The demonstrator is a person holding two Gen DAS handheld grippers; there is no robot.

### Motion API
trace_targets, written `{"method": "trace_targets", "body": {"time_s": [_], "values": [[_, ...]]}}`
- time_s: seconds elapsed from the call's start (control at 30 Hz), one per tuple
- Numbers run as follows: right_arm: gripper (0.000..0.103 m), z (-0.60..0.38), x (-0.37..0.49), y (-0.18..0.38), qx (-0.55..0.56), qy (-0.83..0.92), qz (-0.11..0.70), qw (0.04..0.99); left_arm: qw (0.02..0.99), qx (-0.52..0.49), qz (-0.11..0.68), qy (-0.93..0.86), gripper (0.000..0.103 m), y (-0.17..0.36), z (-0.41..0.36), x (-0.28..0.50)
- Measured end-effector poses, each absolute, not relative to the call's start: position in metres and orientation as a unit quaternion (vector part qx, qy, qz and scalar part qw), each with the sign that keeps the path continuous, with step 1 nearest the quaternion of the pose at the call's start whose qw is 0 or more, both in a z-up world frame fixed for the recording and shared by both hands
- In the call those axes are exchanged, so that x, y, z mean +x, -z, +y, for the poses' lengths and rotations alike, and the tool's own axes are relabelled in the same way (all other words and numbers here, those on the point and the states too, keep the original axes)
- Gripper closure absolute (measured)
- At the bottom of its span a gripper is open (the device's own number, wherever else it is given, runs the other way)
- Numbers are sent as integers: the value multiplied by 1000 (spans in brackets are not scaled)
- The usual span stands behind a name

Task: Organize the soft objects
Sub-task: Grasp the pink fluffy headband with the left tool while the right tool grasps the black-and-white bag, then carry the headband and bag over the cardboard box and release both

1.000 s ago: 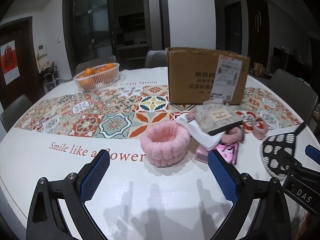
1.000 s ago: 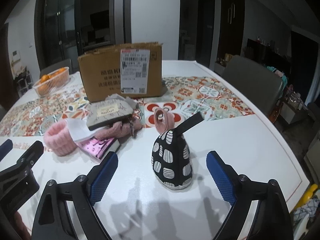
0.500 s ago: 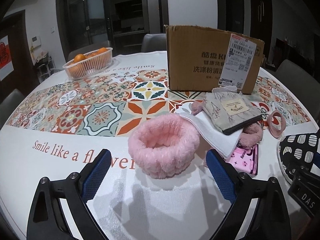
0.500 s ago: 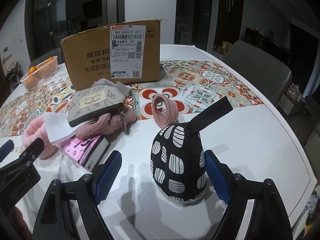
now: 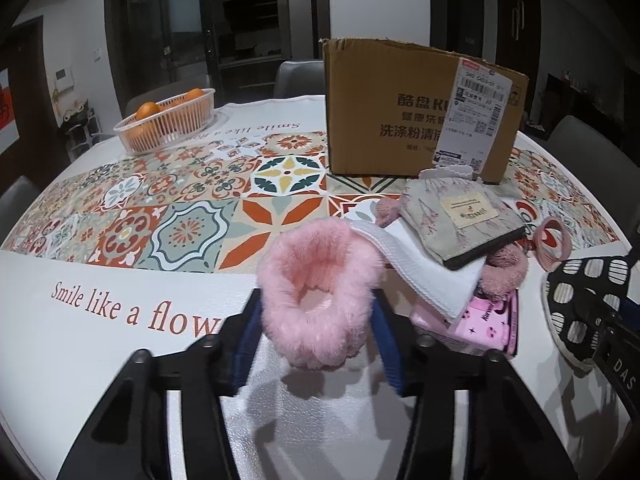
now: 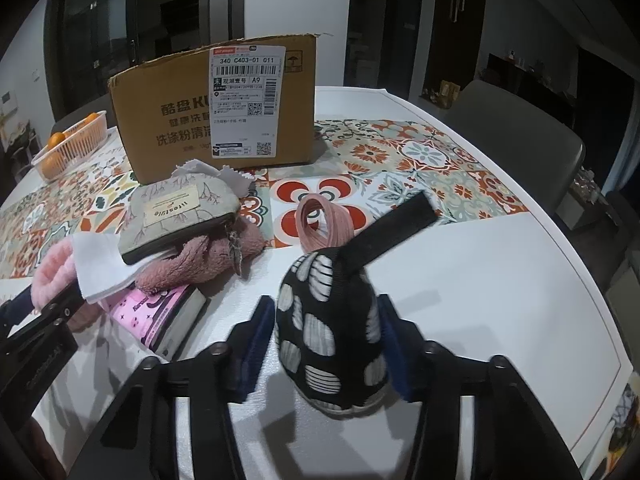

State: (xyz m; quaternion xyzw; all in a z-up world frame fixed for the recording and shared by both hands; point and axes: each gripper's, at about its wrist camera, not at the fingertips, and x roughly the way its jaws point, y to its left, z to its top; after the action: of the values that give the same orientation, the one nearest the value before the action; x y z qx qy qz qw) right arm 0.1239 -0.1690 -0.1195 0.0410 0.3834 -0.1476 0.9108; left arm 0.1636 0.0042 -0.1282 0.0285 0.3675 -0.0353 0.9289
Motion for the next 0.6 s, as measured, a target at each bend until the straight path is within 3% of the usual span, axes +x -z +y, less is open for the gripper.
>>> {"method": "trace_targets", "body": {"time_s": [0.17,0.6], "values": [[68,-172,121,117,53,136,386,911,929,22,368,44,69,124,4,157],[72,-172,97,95,60,121,361,923,935,11,353,39,69,100,9,116]]}}
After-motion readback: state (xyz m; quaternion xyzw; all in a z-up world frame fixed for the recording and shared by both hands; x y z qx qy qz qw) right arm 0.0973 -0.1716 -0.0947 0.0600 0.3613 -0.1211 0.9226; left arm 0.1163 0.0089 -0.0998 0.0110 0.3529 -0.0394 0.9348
